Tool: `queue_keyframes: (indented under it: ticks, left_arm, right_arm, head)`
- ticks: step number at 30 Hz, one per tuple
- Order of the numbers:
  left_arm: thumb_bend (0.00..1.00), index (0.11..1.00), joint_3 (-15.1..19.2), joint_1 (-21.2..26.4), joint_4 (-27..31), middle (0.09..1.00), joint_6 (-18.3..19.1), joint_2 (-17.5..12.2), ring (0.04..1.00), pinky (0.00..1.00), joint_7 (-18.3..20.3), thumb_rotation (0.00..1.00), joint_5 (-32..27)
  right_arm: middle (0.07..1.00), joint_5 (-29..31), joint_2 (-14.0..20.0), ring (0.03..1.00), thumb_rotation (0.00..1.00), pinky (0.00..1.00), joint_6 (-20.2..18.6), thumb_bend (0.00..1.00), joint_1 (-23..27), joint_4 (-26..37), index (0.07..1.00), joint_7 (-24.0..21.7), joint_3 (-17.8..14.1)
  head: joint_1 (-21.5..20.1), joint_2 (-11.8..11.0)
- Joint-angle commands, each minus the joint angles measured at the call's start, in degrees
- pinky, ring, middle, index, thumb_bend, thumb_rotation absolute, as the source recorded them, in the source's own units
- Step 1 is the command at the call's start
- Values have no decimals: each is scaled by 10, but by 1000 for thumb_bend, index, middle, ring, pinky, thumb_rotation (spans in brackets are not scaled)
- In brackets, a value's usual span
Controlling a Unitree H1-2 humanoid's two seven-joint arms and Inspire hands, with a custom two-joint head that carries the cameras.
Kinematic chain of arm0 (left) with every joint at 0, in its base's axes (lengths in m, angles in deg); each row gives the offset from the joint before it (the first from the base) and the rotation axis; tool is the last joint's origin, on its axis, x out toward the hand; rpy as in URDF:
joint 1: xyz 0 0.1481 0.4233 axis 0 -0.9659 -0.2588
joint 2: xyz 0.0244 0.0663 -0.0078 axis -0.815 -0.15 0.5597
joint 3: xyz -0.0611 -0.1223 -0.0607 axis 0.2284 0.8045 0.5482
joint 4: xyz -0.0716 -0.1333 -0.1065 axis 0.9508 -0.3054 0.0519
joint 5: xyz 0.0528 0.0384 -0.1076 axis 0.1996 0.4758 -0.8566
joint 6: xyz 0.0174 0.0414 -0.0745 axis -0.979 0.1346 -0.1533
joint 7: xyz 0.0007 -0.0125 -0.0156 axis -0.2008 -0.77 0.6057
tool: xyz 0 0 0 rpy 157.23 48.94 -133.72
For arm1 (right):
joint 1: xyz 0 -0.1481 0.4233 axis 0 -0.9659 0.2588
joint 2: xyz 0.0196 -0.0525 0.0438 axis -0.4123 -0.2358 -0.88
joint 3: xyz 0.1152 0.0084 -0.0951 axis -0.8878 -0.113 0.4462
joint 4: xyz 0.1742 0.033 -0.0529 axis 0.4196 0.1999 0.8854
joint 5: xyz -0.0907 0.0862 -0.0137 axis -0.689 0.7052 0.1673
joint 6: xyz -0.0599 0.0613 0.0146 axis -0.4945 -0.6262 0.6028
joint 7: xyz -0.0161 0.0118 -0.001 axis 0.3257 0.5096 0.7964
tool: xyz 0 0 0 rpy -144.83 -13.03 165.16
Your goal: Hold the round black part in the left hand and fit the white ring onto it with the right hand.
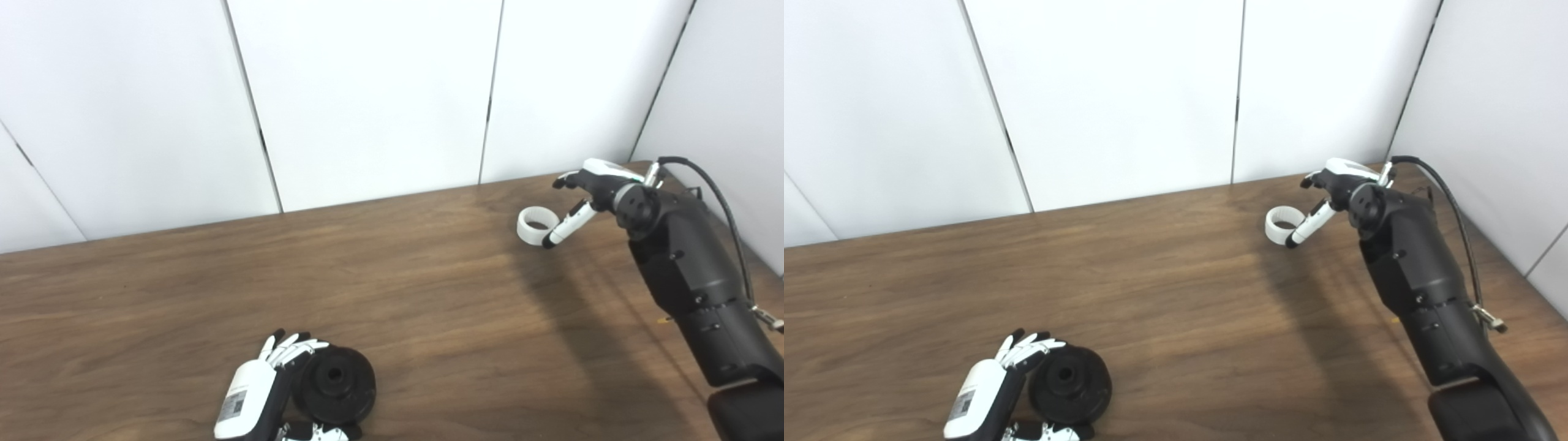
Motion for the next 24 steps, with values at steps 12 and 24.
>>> queue_keyframes:
  ticks: [12,24]
  left_arm:
    - [519,486,1,-33,-56,796,1,-13,898,1000,-15,58,13]
    - [518,486,3,-34,-60,794,-1,-13,893,1000,-16,58,16]
  right_arm:
    - [934,4,14,972,288,970,3,992,42,-27,898,38,38]
    - [933,46,33,986,321,981,6,942,43,-51,898,80,82]
  head:
    - [4,0]
    - [7,-2]
